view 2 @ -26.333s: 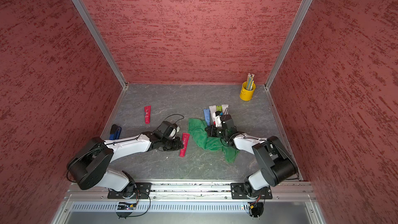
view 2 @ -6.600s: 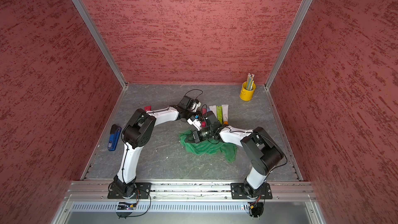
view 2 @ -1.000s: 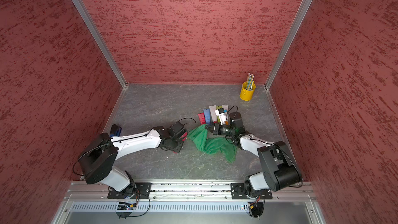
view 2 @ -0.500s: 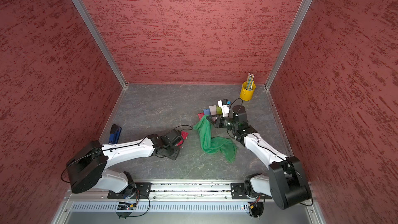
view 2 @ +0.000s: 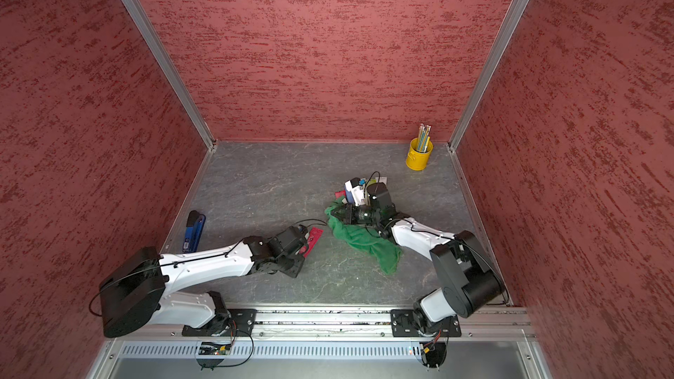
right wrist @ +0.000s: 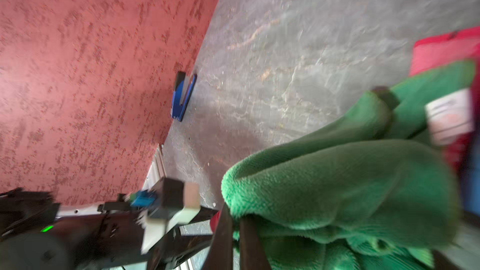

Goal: Wipe the surface of the toothpaste tube
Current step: Move the toothpaste to the center of the board, then wipe the dirt from the toothpaste tube.

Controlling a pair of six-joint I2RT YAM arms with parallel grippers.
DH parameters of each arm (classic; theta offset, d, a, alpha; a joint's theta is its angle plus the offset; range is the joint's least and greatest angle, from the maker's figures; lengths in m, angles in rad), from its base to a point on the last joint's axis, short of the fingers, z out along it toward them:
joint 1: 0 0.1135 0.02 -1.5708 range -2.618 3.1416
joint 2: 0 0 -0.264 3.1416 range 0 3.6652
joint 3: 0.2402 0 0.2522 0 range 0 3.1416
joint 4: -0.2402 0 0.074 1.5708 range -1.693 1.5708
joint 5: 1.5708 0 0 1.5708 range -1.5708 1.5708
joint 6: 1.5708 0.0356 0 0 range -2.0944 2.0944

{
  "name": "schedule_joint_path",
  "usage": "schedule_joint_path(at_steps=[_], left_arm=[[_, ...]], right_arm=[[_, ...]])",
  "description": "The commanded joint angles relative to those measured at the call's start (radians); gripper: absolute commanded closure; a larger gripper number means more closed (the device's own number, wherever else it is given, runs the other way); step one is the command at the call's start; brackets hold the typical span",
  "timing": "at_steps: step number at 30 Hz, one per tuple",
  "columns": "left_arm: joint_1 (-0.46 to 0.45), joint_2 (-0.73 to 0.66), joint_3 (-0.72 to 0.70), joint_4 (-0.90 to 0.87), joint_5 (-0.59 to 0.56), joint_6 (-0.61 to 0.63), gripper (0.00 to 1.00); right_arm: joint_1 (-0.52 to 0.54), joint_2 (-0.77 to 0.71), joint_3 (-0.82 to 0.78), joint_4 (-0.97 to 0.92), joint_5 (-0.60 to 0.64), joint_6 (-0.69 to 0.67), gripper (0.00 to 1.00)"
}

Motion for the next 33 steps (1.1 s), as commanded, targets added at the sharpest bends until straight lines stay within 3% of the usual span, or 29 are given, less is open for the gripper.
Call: schedule_joint_path(at_steps=[1, 13, 33], left_arm=[[-0.033, -0.026, -0.016, 0.009, -0.005, -0.032, 0.78], [-0.043, 0.006, -0.007, 0.005, -0.076, -0.058, 0.78], [-0.043, 0.023, 0.006, 0.015, -0.091, -0.032, 0.85]], right_arm=[[0.056, 0.073, 0.051, 0.060, 0.018, 0.001, 1.00], [0.156, 0.268, 0.000, 0.115, 0.050, 0.028, 1.00], [0.322, 0.314, -0.104, 0.365, -0.032, 0.195, 1.00]])
